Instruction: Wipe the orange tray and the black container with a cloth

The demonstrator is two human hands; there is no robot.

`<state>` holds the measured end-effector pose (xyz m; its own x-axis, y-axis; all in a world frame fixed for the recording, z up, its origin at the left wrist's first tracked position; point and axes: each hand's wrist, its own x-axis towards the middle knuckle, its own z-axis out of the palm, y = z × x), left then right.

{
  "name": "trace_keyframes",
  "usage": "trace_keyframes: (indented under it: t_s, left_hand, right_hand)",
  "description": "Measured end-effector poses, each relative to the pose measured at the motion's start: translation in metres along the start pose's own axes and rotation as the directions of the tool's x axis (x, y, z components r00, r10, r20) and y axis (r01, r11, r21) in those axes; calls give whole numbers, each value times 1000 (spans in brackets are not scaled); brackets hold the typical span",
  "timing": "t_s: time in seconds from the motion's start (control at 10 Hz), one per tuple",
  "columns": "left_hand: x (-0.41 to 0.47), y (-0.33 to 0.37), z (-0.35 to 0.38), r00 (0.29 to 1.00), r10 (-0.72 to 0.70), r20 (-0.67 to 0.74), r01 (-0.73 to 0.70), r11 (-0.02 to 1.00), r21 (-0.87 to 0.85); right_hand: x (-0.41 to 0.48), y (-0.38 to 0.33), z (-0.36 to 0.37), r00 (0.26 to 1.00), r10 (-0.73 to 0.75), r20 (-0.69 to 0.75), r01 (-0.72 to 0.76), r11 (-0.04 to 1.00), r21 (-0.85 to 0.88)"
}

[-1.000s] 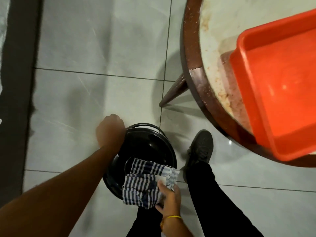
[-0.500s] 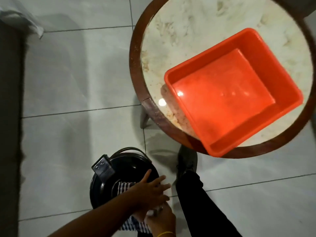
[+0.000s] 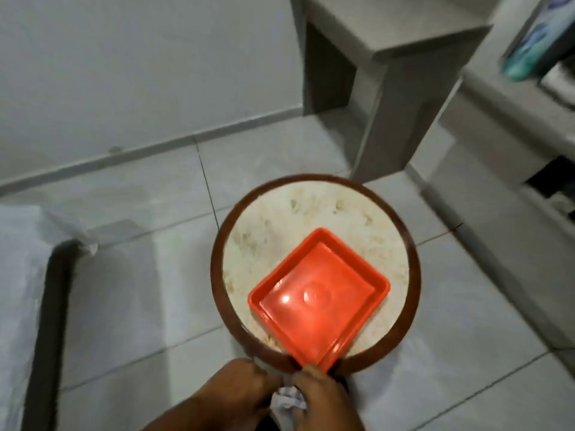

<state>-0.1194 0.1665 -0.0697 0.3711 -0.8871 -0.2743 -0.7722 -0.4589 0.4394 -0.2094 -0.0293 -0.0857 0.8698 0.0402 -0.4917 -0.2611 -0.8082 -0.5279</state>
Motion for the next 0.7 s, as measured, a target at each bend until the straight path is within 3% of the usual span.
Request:
trace_keyframes:
  t_s: [0.1, 0.2, 0.3, 0.4, 0.5, 0.6, 0.7]
  left_hand:
    - [16, 12, -98, 995, 12, -101, -5, 997, 78]
    - [35, 29, -171, 983, -3, -181, 32, 987, 158]
    - [55, 24, -185, 954, 13, -300, 50, 978, 201]
    - [69, 15, -166, 949, 34, -313, 32, 979, 203]
    - [74, 5, -104, 990, -137, -31, 140, 970, 198]
    - [64, 9, -52, 927, -308, 215, 268, 944, 194]
    - [69, 20, -39, 904, -407, 131, 374, 902, 215]
  right_hand:
    - [-13, -35, -100, 982, -98, -158, 106, 994, 41]
    - [-29, -61, -176, 932, -174, -317, 172, 984, -33]
    - [-16, -64, -188, 889, -225, -399, 191, 974, -123]
    - [-4, -50, -168, 903, -218, -370, 153, 968, -197]
    - [8, -22, -120, 986, -137, -93, 112, 965, -238]
    - [4, -9, -89, 987, -97, 124, 121, 972, -202]
    - [13, -17, -90, 997, -79, -2, 78, 982, -174]
